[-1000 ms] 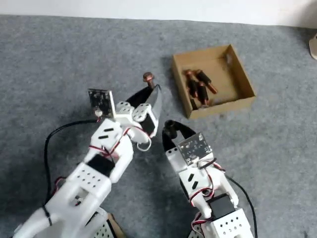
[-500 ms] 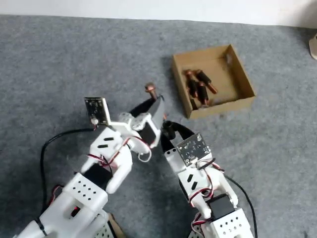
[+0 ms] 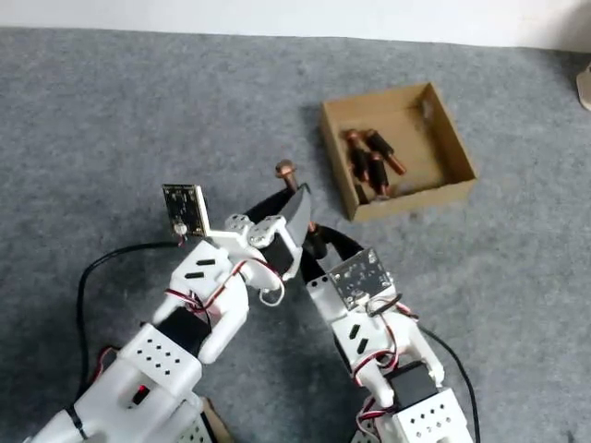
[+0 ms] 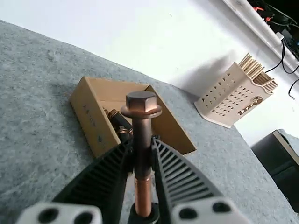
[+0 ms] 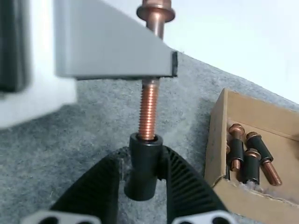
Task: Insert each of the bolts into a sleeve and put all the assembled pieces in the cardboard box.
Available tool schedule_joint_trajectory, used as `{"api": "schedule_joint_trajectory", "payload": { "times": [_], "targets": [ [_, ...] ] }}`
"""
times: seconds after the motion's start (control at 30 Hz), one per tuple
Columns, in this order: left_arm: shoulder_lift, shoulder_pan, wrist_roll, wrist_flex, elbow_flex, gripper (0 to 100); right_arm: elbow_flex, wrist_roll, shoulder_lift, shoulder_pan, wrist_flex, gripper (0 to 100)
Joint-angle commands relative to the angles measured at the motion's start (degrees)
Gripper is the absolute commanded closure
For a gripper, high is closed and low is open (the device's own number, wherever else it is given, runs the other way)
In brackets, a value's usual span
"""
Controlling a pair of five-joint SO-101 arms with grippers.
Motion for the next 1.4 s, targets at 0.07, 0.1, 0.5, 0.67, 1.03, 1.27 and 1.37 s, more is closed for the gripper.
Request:
{"api": "schedule_joint_trajectory", "payload": {
  "times": [0.07, 0.1, 0.5, 0.67, 1.03, 1.27, 1.37],
  "targets": [
    [-2.0, 1.0, -4.1, 0.0, -0.1, 100, 8.5, 0.3, -1.0, -0.2, -1.5, 99.4],
    [-2.1, 1.2, -5.9, 0.1, 0.1, 100, 8.5, 0.3, -1.1, -0.2, -1.5, 99.4],
    [-2.2, 2.9, -7.3, 0.0, 4.6, 100, 8.5, -5.1, -1.2, 2.0, -2.4, 99.4],
    [-2.2, 6.1, -12.4, -0.4, 5.8, 99, 8.5, -7.2, -1.2, 2.4, -6.2, 99.4],
    [-2.2, 3.8, -10.7, -0.4, 7.9, 54, 8.5, -8.7, -1.1, 2.4, -6.3, 99.4],
    [-1.7, -5.0, -10.6, -0.4, 6.4, 61, 5.8, -11.9, -0.5, 9.0, -7.3, 99.4],
    [-1.6, -6.2, -10.6, -0.4, 6.1, 71, 3.5, -11.8, -0.4, 12.7, -7.3, 99.4]
  ]
}}
